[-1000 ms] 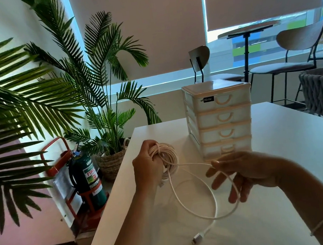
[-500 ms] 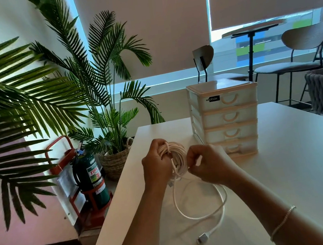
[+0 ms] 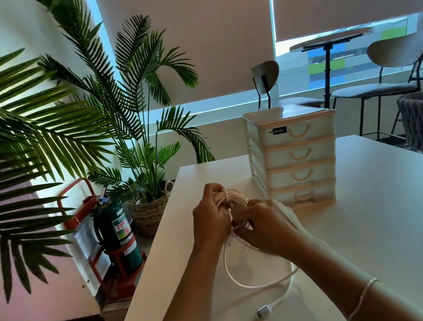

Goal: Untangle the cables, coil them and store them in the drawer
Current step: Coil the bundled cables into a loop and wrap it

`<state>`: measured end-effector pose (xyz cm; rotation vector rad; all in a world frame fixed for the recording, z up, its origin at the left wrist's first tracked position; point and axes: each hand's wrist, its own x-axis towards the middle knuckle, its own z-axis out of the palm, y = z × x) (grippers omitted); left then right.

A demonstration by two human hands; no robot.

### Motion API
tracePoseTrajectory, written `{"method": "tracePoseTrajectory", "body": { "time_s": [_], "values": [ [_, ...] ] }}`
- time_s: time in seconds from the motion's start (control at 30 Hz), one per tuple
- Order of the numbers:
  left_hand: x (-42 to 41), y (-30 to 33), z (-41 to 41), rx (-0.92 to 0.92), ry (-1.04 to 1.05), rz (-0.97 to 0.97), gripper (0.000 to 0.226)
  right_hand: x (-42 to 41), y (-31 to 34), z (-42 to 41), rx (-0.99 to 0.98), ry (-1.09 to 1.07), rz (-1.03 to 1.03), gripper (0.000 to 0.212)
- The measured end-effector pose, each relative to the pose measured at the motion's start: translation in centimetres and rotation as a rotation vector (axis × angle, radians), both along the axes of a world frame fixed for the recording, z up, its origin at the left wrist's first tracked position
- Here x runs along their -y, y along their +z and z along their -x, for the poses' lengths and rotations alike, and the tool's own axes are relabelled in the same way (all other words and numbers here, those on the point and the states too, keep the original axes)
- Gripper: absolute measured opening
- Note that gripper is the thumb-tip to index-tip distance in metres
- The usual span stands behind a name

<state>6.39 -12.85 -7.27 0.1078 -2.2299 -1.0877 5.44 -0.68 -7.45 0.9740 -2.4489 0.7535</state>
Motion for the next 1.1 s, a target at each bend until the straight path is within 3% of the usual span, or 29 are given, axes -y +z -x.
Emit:
{"method": "tracePoseTrajectory", "body": {
  "time_s": [0.17,0.37,0.53,0.63,0.7,0.8,0.97,1.1],
  "values": [
    [0.0,0.0,0.0,0.035,-0.017,0.002,0.032,0.2,-0.4,-0.2,0.015,-0.02,-0.035,0.018],
    [-0.1,0.2,-0.2,0.044,-0.025,-0.005,0.031,-0.3,-0.4,0.0,0.093,0.066,0.027,0.005],
    [1.1,0.4,0.1,0.027,0.041,-0.022,0.025,-2.2,2.1,-1.4,0.601,0.263,0.31,0.015],
    [2.0,0.1,0.3,0.002,0.082,-0.041,0.024,-3.9,3.5,-1.8,0.794,0.389,0.631,0.023],
    [2.4,-0.1,0.4,0.016,0.137,-0.032,0.028,-5.2,3.8,-1.6,0.872,0.38,0.737,0.026],
    [2.9,-0.4,0.5,0.026,0.185,-0.005,0.03,-6.8,3.9,-0.5,0.817,0.165,0.587,0.011],
    [3.7,-0.4,0.4,-0.016,0.295,-0.017,0.026,-9.5,2.9,2.0,0.521,-0.22,0.124,0.015],
    [3.6,-0.3,0.4,-0.033,0.299,-0.034,0.028,-11.5,2.1,3.4,0.328,-0.754,-0.052,0.024]
  ]
}}
